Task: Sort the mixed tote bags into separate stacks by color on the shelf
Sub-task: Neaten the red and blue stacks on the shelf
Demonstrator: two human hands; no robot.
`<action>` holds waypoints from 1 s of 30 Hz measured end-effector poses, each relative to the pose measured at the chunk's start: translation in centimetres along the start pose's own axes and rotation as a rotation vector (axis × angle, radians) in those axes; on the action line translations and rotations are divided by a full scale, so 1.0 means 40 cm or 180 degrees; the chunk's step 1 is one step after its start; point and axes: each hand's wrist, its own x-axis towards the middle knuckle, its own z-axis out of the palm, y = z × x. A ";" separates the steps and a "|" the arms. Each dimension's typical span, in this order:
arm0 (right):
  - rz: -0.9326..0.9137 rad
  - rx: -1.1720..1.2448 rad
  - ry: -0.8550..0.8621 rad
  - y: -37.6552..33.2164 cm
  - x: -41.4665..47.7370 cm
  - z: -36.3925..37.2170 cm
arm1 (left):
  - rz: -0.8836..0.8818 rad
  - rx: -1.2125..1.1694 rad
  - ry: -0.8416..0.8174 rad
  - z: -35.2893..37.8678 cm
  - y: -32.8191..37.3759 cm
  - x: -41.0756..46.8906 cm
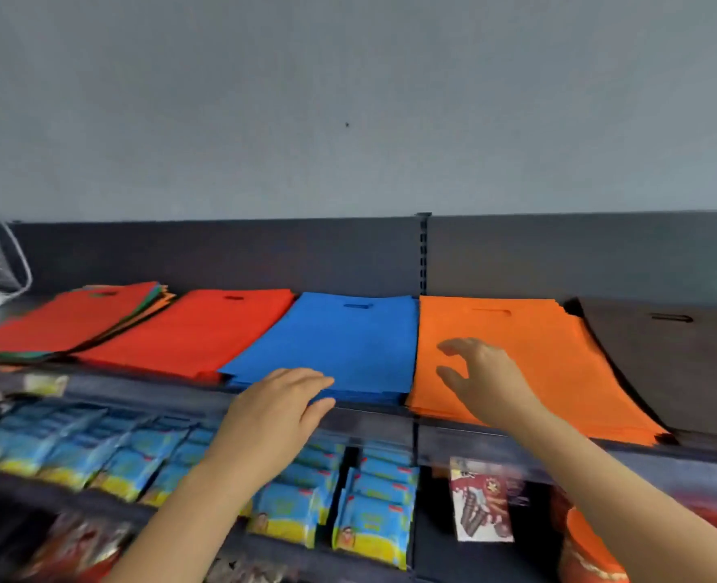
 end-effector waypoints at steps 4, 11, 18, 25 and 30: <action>-0.0292 0.0143 -0.0222 -0.208 0.051 0.115 | -0.0317 0.0094 -0.0025 -0.061 -0.232 -0.083; -0.0863 0.0297 -0.0448 -0.510 0.157 0.297 | -0.0858 0.0213 0.0019 -0.099 -0.521 -0.172; -0.1367 0.0397 -0.0528 -0.772 0.322 0.484 | -0.1202 0.0372 0.0164 -0.106 -0.774 -0.176; -0.1654 0.0402 -0.0918 -1.009 0.517 0.639 | -0.1463 0.0611 0.0271 -0.132 -1.032 -0.141; -0.1670 0.0283 -0.1355 -1.126 0.597 0.739 | -0.1562 0.0523 0.0311 -0.135 -1.173 -0.125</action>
